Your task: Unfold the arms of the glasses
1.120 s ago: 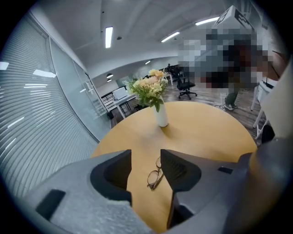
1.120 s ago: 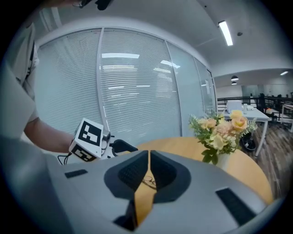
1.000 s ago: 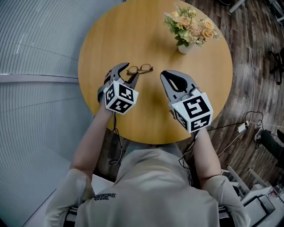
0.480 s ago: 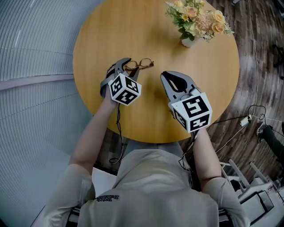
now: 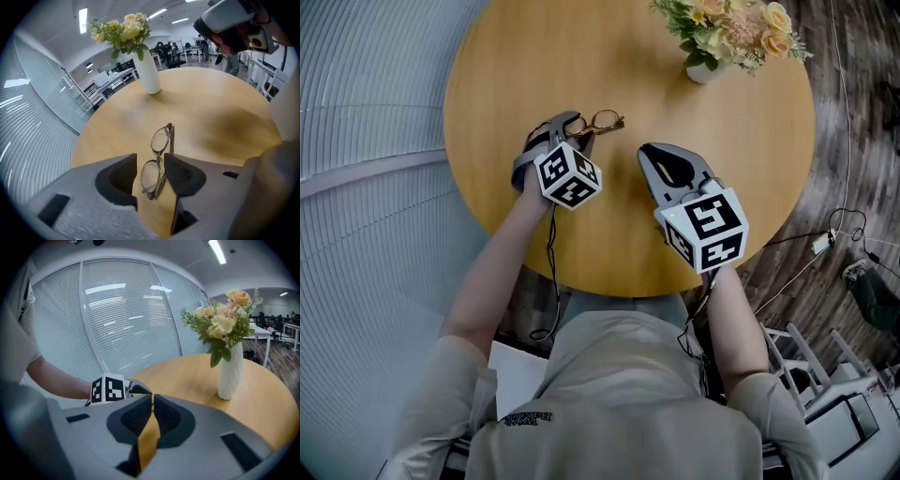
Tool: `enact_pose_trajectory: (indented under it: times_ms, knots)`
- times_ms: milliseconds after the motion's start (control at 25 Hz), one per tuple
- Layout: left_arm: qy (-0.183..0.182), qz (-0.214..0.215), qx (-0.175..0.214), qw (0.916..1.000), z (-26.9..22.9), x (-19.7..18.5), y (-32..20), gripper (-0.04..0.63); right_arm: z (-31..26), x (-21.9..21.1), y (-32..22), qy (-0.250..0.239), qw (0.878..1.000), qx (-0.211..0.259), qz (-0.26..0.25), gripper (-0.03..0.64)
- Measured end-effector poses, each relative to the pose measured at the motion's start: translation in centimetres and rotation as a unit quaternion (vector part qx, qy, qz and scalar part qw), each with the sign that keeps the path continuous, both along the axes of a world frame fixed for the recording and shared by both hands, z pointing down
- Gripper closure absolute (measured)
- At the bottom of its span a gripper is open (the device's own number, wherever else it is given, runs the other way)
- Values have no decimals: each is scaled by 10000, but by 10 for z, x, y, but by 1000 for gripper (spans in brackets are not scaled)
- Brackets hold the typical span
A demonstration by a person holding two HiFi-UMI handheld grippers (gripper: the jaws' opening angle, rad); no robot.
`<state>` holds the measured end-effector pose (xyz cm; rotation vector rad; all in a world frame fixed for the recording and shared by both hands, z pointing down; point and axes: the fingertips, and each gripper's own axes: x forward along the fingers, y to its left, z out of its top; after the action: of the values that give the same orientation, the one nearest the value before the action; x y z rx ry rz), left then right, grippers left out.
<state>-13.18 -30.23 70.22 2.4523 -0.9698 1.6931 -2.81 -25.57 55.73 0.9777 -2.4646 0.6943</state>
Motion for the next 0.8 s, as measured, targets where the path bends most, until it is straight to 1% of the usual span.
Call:
enact_pose_trajectory:
  times_ms: [120,240,320,400,440,480,680,800]
  knots:
    - [-95,181,-22,9998,8,5,-1,410,5,0,5,-76,9999,-118,44,581]
    - [-104,185,-129,9997,19,7,-2,410,10,1,11,-185,9994,-255,132,583]
    - [-103,202,-78,9997,20,8,-1,421,12,3,15,-244,9990,-327,183,581]
    - [-137,224,-23,9997,20,8,-1,449,15,5,18,-237,9989,-362,194,582]
    - [-165,222,2,9996,21,8,-1,485,16,6,20,-224,9989,-369,188,582]
    - [-194,215,32,9996,21,7,-2,502,16,7,21,-216,9989,-372,180,581]
    - [-324,216,175,9991,20,6,-7,523,16,11,26,-215,9990,-365,159,581]
    - [-251,201,303,9990,9,9,-8,549,13,13,31,-207,9990,-355,169,581]
